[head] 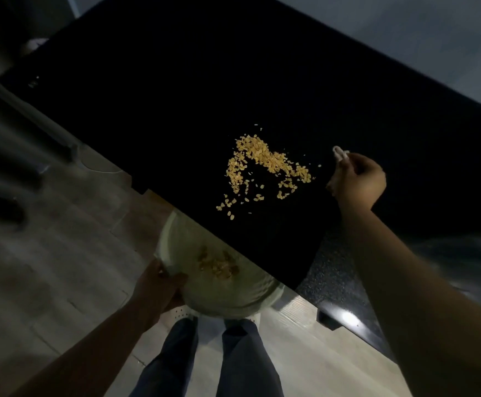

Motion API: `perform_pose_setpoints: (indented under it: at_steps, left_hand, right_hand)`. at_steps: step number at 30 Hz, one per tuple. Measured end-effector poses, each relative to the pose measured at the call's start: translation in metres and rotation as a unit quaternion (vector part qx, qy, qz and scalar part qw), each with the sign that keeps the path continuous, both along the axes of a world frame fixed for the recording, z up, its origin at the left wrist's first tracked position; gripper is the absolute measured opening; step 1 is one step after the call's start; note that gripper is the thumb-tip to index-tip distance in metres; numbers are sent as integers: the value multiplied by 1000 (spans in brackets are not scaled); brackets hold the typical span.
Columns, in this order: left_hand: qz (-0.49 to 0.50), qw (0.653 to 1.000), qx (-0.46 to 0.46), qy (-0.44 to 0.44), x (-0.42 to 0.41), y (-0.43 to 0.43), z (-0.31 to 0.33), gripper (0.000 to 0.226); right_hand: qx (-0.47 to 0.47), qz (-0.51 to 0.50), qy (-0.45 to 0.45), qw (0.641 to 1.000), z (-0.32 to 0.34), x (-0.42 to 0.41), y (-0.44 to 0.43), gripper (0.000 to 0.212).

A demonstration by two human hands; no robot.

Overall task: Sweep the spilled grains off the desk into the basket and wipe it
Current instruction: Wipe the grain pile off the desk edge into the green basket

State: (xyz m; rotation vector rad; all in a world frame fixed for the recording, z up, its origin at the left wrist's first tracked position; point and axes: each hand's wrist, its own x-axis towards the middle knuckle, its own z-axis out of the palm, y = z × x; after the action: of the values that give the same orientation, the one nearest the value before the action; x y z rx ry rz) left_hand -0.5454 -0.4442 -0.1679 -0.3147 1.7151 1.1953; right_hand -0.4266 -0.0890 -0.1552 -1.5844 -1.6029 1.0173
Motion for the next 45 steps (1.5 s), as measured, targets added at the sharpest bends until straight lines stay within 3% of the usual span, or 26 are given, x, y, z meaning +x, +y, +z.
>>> perform_pose_setpoints:
  at_steps: [9, 15, 22, 26, 31, 36, 39, 45]
  left_hand:
    - [15, 1000, 0, 2, -10, -5, -4, 47]
    - [25, 1000, 6, -5, -14, -7, 2, 47]
    - [21, 999, 24, -5, -26, -19, 6, 53]
    - [14, 999, 44, -4, -30, -23, 12, 46]
    - [20, 999, 28, -7, -37, -27, 11, 43]
    - [24, 1000, 15, -5, -41, -19, 9, 40]
    - [20, 999, 28, -10, -43, -14, 7, 40]
    - [10, 1000, 6, -5, -46, -6, 3, 39]
  right_hand:
    - [79, 180, -44, 979, -3, -27, -51, 24]
    - [84, 283, -17, 955, -6, -35, -127, 24]
    - [80, 345, -2, 935, -8, -35, -206, 25]
    - [50, 370, 1, 928, -7, -32, -237, 25]
    - [6, 295, 52, 954, 14, -27, -240, 29]
    - [59, 185, 62, 979, 29, -29, -170, 21]
    - [77, 133, 32, 988, 25, -33, -112, 23]
    - [81, 120, -12, 989, 4, -49, -28, 26]
